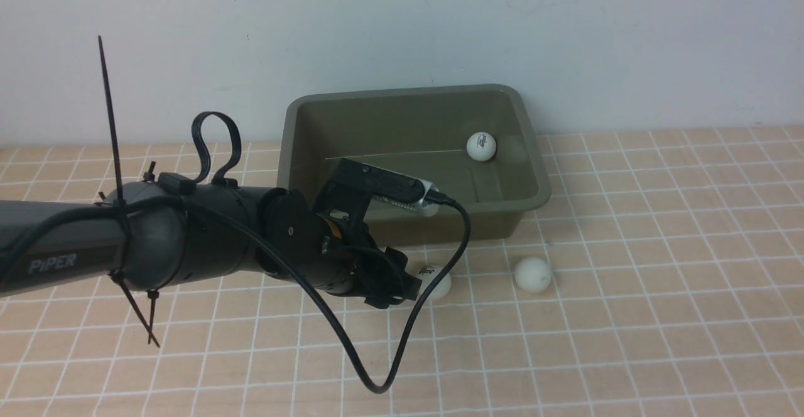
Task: Put the table tennis balls into the box on the light coffee tablecloth.
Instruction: 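Reach for and grasp a ping pong ball on the table beside the basket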
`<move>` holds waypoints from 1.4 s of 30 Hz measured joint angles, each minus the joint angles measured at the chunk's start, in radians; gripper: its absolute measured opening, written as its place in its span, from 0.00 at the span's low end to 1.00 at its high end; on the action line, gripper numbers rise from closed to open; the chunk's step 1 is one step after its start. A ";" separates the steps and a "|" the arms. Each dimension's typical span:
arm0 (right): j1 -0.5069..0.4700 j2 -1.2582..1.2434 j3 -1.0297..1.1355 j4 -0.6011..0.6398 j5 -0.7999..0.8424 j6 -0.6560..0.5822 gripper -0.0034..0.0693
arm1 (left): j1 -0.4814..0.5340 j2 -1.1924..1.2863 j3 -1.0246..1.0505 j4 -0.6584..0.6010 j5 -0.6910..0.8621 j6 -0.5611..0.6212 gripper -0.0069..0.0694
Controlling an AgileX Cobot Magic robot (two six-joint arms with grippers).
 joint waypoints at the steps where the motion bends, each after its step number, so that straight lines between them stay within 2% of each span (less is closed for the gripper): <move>1: 0.000 0.000 0.000 0.000 0.000 0.000 0.48 | 0.000 0.000 0.000 0.000 0.009 -0.001 0.62; 11: 0.000 0.000 0.000 -0.001 0.000 0.000 0.48 | 0.003 0.000 0.000 0.010 0.059 -0.039 0.62; 20: 0.000 0.000 0.000 -0.001 0.000 0.000 0.48 | 0.078 0.000 0.000 0.104 0.081 -0.123 0.62; 29: 0.000 0.000 0.000 -0.001 0.000 0.000 0.48 | 0.019 0.000 0.000 0.105 0.076 -0.115 0.62; 42: 0.000 0.000 0.000 -0.001 0.000 0.000 0.48 | 0.017 0.043 0.000 0.105 -0.028 -0.101 0.62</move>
